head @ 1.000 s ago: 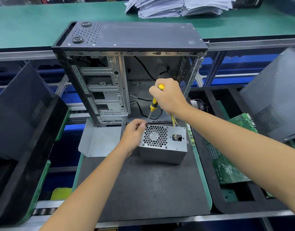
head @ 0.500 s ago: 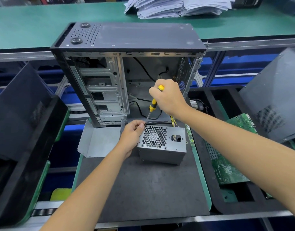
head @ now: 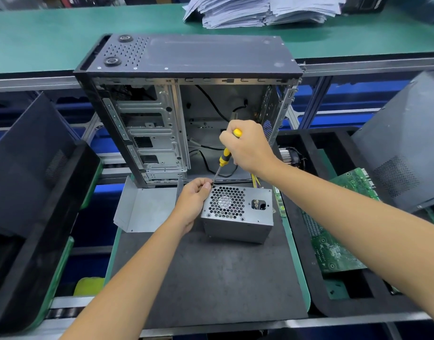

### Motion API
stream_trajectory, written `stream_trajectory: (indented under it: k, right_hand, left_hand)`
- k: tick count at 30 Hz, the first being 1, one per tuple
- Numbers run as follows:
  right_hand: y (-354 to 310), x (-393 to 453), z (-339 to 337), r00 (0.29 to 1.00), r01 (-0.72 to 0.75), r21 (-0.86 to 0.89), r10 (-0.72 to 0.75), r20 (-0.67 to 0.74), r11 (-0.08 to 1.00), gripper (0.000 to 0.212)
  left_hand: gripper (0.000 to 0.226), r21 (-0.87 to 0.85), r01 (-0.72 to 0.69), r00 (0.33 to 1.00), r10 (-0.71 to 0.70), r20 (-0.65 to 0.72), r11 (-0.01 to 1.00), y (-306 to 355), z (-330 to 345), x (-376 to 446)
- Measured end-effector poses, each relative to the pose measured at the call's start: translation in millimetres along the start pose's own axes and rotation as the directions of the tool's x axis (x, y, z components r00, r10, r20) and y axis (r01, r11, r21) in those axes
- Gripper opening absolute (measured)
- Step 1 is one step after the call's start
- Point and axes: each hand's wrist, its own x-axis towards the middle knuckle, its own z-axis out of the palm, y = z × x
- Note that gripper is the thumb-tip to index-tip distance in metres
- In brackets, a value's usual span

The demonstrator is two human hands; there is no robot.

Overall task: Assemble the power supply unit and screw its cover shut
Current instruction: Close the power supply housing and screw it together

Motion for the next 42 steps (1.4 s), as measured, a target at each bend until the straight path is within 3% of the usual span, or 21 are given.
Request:
stream_trajectory:
  k: [8,15,24,42]
  right_hand:
    - [-1.8,-0.6,-0.3,1.0,-0.005,0.007,0.005,0.0,1.0,0.026]
    - [-2.5,-0.6,2.0,1.0,0.007,-0.008,-0.007,0.01,1.0,0.029]
    - [-5.7,1.2,2.4,1.0,0.017,-0.067,-0.017,-0.003,0.998,0.03]
    - [-6.2,1.7,-3.7,1.0,-0.014,0.0,0.014,-0.009,1.0,0.029]
  left_hand:
    - [0.011,-0.043,-0.026,0.999,0.027,0.04,0.999,-0.8,-3.7,-5.9]
    - [0.013,0.052,-0.109,0.994,0.11,-0.011,0.993,0.3,-1.2,-5.7]
    - [0.018,0.017,-0.107,0.994,0.106,0.042,0.994,3.7,-3.7,-8.1]
    - [0.021,-0.001,-0.081,0.992,0.081,0.093,0.997,4.4,-8.5,-7.9]
